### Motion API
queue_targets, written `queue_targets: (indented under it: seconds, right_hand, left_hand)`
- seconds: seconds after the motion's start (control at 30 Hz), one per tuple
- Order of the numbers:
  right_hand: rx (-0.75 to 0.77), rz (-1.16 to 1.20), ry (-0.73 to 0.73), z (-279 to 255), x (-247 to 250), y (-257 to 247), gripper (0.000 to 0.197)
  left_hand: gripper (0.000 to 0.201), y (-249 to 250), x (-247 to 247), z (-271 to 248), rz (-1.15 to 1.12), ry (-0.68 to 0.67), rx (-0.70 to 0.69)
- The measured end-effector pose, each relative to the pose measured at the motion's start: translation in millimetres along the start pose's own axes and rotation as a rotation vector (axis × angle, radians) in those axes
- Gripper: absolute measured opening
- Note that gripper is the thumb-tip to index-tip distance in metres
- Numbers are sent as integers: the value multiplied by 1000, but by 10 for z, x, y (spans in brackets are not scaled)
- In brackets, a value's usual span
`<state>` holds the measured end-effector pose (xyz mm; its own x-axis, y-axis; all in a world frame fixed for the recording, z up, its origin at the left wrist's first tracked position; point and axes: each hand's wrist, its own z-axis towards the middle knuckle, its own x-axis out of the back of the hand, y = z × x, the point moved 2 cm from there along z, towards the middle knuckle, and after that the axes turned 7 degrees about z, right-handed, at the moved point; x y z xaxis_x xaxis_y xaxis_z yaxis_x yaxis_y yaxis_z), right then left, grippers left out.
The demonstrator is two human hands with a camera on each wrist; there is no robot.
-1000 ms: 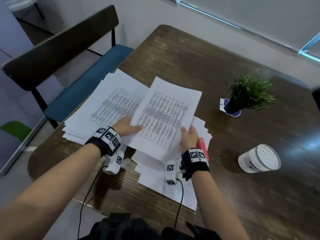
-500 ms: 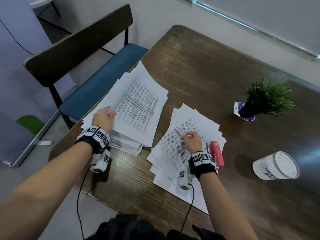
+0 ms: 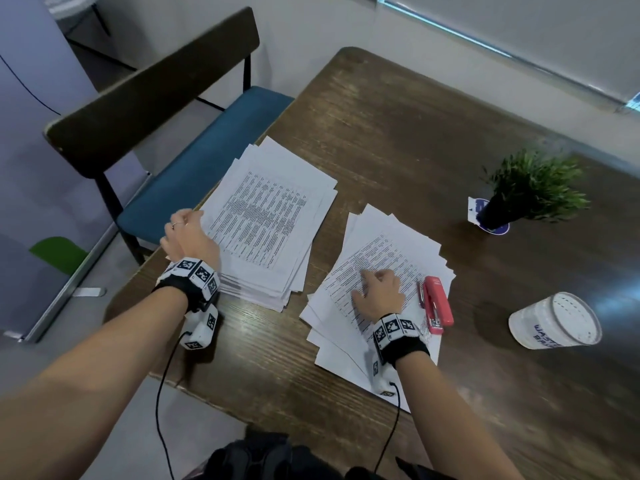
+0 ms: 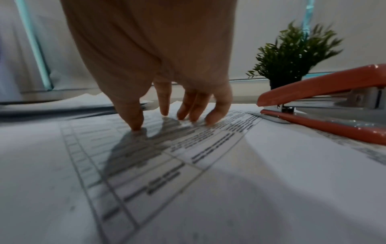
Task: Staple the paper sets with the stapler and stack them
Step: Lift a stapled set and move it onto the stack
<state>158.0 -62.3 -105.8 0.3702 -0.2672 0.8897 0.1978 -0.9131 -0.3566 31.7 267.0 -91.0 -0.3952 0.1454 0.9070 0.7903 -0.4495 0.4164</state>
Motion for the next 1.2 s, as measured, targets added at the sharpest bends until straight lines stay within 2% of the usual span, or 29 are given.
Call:
queue_targets:
  seconds: [0.03,0.1,0.27,0.33,0.43,0.5,0.57,0.7,0.77,0.9,0.97,1.03,1.07,1.2]
  right_hand:
    - [13,-36,-20,-29,-6,-2,58]
    - [27,-52,-90,-59,-24,24,62]
    - [68,-47,-161,-164,23,87,66]
    - [93,-35,-165,-273,36,105,64]
    - [128,-38,-188,-434,30,136,55]
    - [136,-10,-204,-464,65,163,47]
    - [109,86,-135,-437,179,215,44]
    - [-29,89,260,-353,467,495,41]
    - [-145,37,345,-335,544,676,42]
    - [-301,6,213,-293,498,897,56]
    - [-329,27,169,-285,419,933,61]
    - [-332,39,186,-289,359,942,62]
    - [-333,42,199,-289,339,941,61]
    - [-360,44,222,-272,313,937,61]
  left_hand:
    - [54,79,-2,-39,-21,1,-46]
    - [44,290,-14,-159,-28,-37,-198]
    - [25,886,-240,-625,-207,-237,-561]
    - [24,1101,-382,-832,-218,-348,-648]
    - [28,1350,-612,-1040,-147,-545,-696]
    - [37,1480,-748,-1125,-45,-649,-695]
    - [56,1584,-843,-1167,56,-668,-648]
    - [99,1738,-886,-1277,138,-635,-546]
    - [110,1799,-882,-1322,188,-629,-511]
    - [112,1817,-875,-1238,236,-735,-419]
    - [95,1807,-869,-1183,224,-740,-386]
    - [76,1832,-833,-1183,264,-695,-407]
    - [75,1845,-829,-1199,300,-673,-413]
    - [91,1915,-846,-1285,351,-654,-345]
